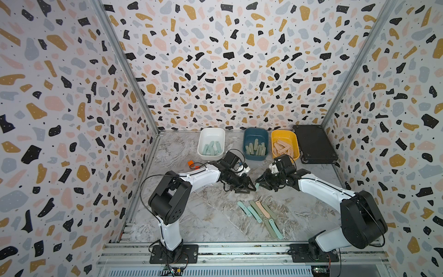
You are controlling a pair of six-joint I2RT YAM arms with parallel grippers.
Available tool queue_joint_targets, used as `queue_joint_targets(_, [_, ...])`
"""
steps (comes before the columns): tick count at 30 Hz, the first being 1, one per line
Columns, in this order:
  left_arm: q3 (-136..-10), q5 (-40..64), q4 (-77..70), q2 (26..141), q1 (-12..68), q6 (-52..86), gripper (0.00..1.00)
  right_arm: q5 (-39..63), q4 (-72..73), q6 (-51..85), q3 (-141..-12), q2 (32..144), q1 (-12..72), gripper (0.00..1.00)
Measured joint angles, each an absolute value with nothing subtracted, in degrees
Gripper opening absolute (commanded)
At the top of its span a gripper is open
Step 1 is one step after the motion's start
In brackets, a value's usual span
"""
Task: Place the fruit knives into the storage box by color
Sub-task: Pick up the fruit knife from the center of the board.
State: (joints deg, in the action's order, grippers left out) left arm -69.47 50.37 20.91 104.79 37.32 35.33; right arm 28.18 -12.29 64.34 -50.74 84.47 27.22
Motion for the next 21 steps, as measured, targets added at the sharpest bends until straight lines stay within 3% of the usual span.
queue_joint_targets(3, [-70.83, 50.30, 21.50, 105.30, 37.47, 35.16, 0.39, 29.08, -11.38, 65.32, -50.74, 84.38, 27.22, 0.12])
queue_joint_targets(13, [-73.60, 49.87, 22.96, 106.43, 37.78, 33.91, 0.00, 30.35, -9.87, 67.26, -50.63, 83.42, 27.16, 0.17])
queue_joint_targets(15, [-73.69, 49.69, 23.18, 106.43, 37.80, 33.54, 0.00, 30.37, -9.96, 67.26, -50.61, 83.42, 27.11, 0.26])
queue_joint_targets(17, [-73.97, 49.45, 23.88, 106.41, 37.69, 33.17, 0.00, 30.41, -9.93, 66.98, -50.57, 83.42, 26.83, 0.44])
queue_joint_targets(21, [-75.22, 47.77, 26.76, 106.43, 35.83, 32.91, 0.00, 31.33, -10.66, 62.24, -50.39, 83.11, 24.67, 0.68])
